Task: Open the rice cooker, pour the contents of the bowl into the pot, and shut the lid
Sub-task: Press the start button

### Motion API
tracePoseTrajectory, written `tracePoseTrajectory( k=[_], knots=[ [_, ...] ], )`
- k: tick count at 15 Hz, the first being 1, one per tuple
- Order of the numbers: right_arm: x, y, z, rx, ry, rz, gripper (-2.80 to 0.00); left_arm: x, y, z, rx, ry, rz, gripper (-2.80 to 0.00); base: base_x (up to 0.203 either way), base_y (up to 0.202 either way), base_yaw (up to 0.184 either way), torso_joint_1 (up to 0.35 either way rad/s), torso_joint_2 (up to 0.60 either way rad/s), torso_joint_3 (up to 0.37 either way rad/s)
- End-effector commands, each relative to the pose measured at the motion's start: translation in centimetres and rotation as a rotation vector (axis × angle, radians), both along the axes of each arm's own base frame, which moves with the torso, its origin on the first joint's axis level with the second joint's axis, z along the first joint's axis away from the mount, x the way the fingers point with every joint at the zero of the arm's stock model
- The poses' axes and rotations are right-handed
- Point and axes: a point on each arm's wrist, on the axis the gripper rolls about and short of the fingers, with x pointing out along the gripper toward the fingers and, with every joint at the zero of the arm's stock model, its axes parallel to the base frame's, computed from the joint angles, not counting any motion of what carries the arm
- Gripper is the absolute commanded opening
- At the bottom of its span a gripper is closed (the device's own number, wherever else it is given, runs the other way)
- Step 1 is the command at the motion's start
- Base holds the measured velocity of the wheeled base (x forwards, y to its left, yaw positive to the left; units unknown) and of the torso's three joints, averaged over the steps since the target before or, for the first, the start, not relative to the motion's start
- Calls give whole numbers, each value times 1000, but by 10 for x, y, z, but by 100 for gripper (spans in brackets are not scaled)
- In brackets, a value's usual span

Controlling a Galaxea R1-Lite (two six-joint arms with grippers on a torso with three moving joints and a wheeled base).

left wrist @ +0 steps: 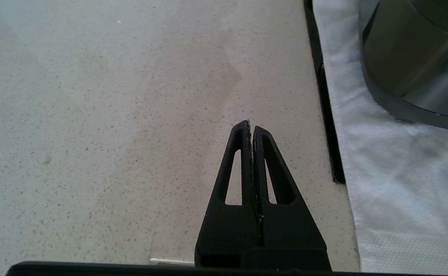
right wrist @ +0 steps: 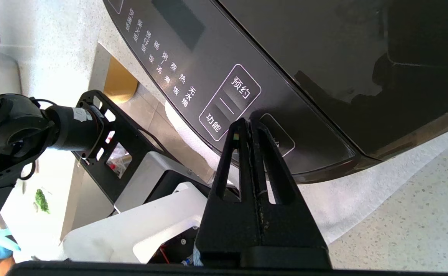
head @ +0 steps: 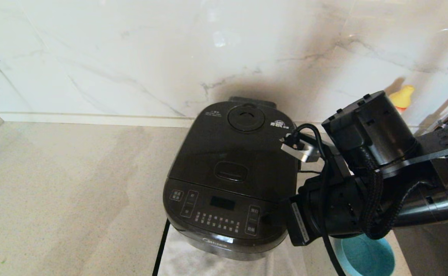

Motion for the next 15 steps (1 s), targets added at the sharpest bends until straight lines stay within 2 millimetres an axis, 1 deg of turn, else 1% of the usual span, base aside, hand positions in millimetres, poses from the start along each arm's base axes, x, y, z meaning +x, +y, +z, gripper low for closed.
tracePoseTrajectory(
  k=[1,3,9,11,15],
  knots=[
    [0,-1,-5,-2,6,-4,-280,0,0,0,1,3,0,-280,0,0,0,0,0,0],
    [3,-2,-8,7,-3,-16,-280,0,0,0,1,3,0,-280,0,0,0,0,0,0],
    [4,-2,-5,17,-13,-18,-280,0,0,0,1,3,0,-280,0,0,0,0,0,0],
    [2,-4,6,47,-41,-23,-280,0,0,0,1,3,0,-280,0,0,0,0,0,0],
    [-2,-20,39,127,-136,-57,-280,0,0,0,1,2,0,-280,0,0,0,0,0,0]
  ],
)
